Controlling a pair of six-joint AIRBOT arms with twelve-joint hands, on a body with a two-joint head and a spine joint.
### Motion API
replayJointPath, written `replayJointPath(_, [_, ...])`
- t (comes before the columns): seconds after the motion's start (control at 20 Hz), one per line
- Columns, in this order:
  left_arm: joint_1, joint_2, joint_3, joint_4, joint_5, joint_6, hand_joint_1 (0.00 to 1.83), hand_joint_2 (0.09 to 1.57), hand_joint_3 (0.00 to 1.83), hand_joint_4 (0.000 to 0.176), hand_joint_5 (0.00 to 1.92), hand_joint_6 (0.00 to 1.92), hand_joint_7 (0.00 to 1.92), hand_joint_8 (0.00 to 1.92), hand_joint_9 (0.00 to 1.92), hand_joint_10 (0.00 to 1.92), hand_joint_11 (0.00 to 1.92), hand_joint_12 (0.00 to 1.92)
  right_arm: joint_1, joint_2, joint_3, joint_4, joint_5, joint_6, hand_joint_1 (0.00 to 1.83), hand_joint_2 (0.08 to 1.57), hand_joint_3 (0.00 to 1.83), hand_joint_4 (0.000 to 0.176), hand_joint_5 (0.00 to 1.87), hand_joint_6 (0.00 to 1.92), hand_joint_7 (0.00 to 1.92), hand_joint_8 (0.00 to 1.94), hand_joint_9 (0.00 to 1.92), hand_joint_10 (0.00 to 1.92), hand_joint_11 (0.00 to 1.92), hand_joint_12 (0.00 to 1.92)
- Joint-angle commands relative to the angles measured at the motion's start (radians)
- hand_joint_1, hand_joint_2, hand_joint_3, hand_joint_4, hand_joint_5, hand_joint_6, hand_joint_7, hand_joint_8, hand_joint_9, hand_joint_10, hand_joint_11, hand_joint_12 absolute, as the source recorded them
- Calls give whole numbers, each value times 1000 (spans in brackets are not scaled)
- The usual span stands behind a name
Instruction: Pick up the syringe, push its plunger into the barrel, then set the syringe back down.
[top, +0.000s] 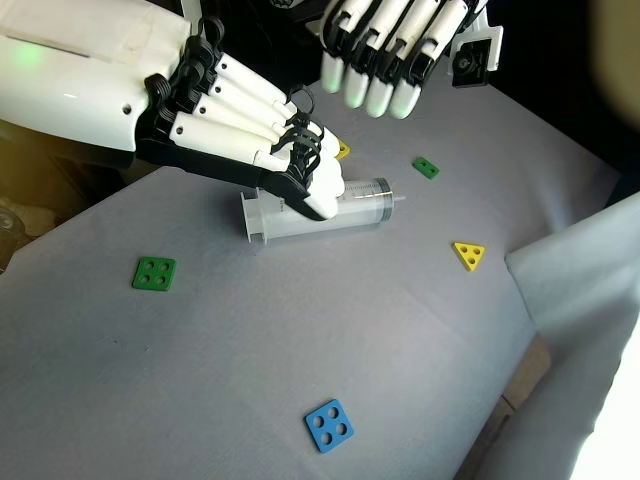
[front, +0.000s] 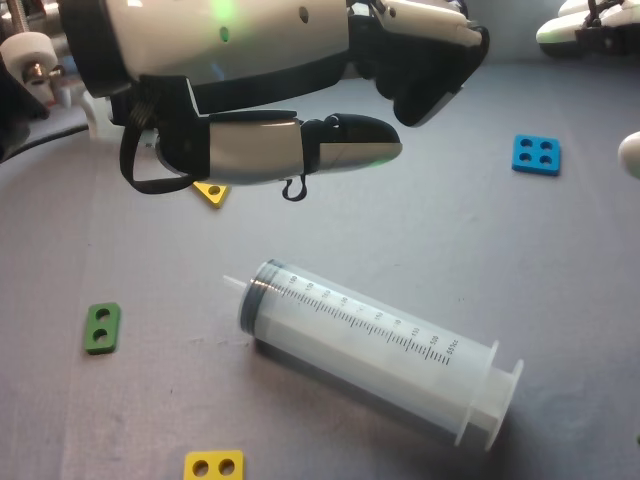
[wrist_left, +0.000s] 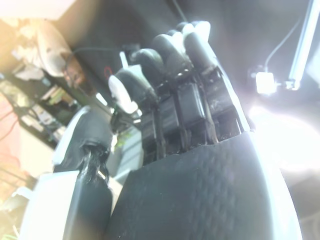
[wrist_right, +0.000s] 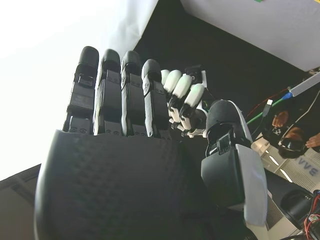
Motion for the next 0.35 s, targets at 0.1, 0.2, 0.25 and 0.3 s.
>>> replayJointPath(0.1, [-14, 24, -8, -57, -59, 4, 521, 1571, 97, 0, 532, 1921, 626, 1921, 644, 1921, 641, 1921, 7, 0, -12, 34, 47, -14, 64, 1553, 0, 0, 614, 1799, 627, 1837, 607, 1846, 482, 1888])
replayJointPath(0.2, [-19, 36, -14, -57, -48, 7, 488, 1571, 87, 0, 579, 1921, 676, 1921, 691, 1921, 723, 1921, 6, 0, -20, 34, 45, -41, 263, 1570, 37, 0, 832, 1916, 781, 1937, 842, 1918, 931, 1920])
replayJointPath(0.25, [-22, 41, -16, -57, -45, 10, 448, 1571, 90, 0, 580, 1921, 681, 1921, 691, 1921, 713, 1921, 6, 0, -25, 34, 38, -51, 313, 1571, 34, 0, 831, 1920, 791, 1940, 819, 1920, 947, 1921])
replayJointPath(0.3, [-24, 44, -16, -57, -43, 14, 431, 1571, 90, 0, 584, 1921, 690, 1921, 701, 1921, 729, 1921, 6, 0, -27, 34, 36, -53, 355, 1571, 19, 0, 807, 1921, 781, 1941, 809, 1921, 946, 1921])
